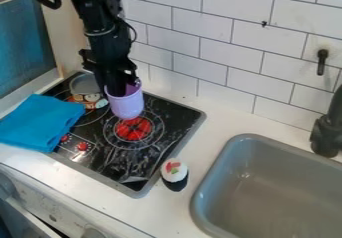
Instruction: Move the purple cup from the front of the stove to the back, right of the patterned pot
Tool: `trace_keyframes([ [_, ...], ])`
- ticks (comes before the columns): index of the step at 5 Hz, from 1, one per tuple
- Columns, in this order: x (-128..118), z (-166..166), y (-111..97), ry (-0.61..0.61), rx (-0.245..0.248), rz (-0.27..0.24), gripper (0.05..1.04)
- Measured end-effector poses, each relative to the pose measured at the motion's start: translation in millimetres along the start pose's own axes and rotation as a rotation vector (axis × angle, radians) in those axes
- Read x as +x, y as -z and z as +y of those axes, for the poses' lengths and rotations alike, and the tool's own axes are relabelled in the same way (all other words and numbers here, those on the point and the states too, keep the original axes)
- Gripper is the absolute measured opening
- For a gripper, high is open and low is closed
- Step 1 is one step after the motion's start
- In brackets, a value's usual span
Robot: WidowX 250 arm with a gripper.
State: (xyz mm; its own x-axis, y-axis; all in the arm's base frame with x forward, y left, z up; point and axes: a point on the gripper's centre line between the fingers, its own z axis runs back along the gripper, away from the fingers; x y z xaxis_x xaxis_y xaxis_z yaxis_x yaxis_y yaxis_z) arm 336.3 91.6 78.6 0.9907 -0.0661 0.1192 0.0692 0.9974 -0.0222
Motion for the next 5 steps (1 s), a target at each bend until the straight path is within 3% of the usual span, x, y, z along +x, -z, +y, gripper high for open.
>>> trace_keyframes([
  [2, 26, 21, 17, -0.046, 0.041, 0.045, 0.099],
  [4, 50, -4, 29, 0.007, 0.069, 0.094, 0.099],
  [5, 56, -1, 34, 0.016, 0.067, 0.105, 0.099],
])
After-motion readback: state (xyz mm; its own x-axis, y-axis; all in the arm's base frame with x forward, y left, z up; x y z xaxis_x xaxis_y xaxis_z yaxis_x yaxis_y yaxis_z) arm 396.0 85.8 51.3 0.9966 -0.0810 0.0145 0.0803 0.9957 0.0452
